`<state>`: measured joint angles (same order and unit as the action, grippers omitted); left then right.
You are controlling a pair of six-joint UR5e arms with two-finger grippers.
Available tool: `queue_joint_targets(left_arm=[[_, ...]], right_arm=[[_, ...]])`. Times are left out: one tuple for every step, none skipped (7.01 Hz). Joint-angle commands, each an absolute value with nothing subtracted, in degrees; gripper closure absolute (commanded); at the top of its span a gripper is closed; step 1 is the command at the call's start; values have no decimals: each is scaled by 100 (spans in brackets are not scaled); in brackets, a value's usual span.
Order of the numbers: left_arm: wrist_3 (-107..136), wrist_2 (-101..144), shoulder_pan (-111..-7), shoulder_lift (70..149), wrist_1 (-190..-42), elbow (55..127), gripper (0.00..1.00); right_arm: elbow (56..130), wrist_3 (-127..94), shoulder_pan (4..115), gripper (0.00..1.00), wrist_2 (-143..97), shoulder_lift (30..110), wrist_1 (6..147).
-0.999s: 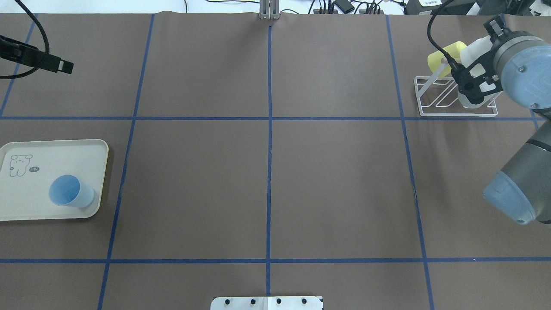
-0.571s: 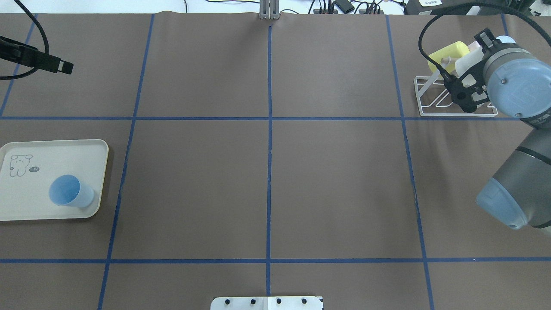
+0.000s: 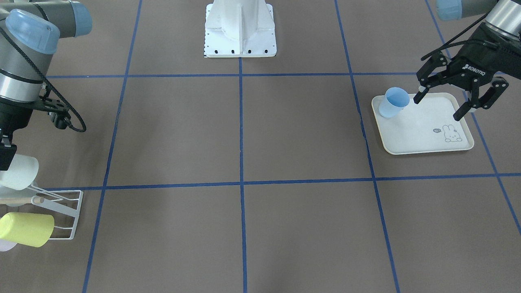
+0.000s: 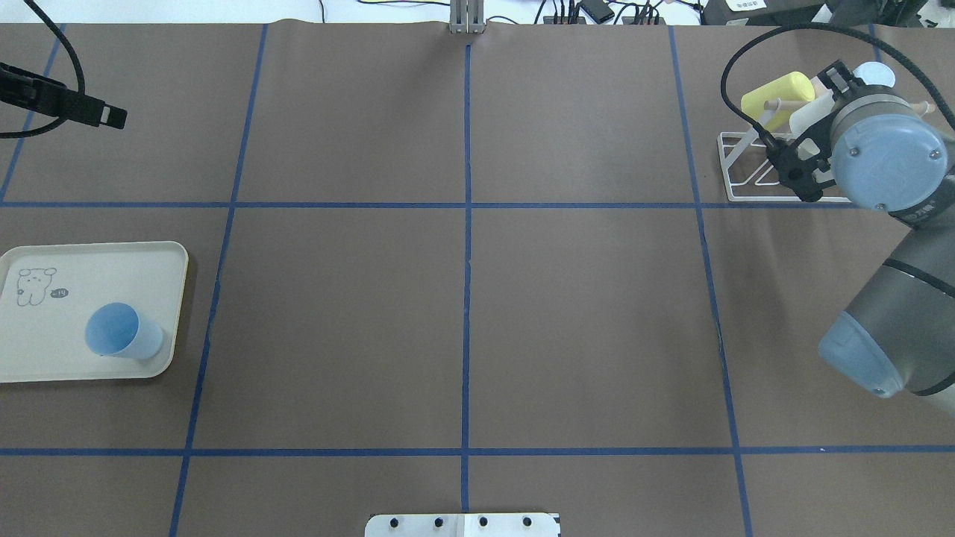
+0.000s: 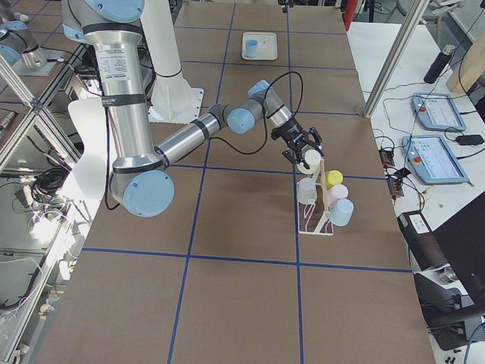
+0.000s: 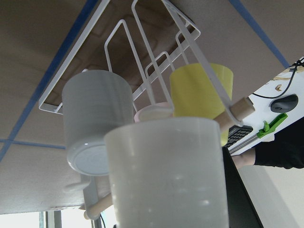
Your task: Transfer IKEA cup to right arm and place on rack
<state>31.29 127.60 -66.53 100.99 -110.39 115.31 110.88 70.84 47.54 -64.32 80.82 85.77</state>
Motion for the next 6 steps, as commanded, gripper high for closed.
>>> queue_joint_targets(left_arm=[[3129, 12753, -6653, 10099, -11039, 11531, 0], [3129, 12753, -6645, 10099, -11039, 11531, 0], [3129, 12753, -6645, 10099, -11039, 11523, 0], [3129, 12753, -6645, 10099, -11048, 11522, 0], [3129, 12753, -6645, 10099, -11039, 11522, 0], [3129, 12753, -6636, 10099, -11048, 11514, 0]], right_arm=[[10952, 7084, 4711, 65, -6425, 8042, 8561], [10916, 7058, 4694, 65, -6425, 8025, 8561], [10907, 7058, 4676, 65, -6425, 8033, 8561], [10864, 7049, 4650, 64, -6425, 8033, 8561], [10794, 7049, 4632, 61, -6425, 8025, 8561], [10758, 7075, 4606, 51, -6425, 8024, 8561]])
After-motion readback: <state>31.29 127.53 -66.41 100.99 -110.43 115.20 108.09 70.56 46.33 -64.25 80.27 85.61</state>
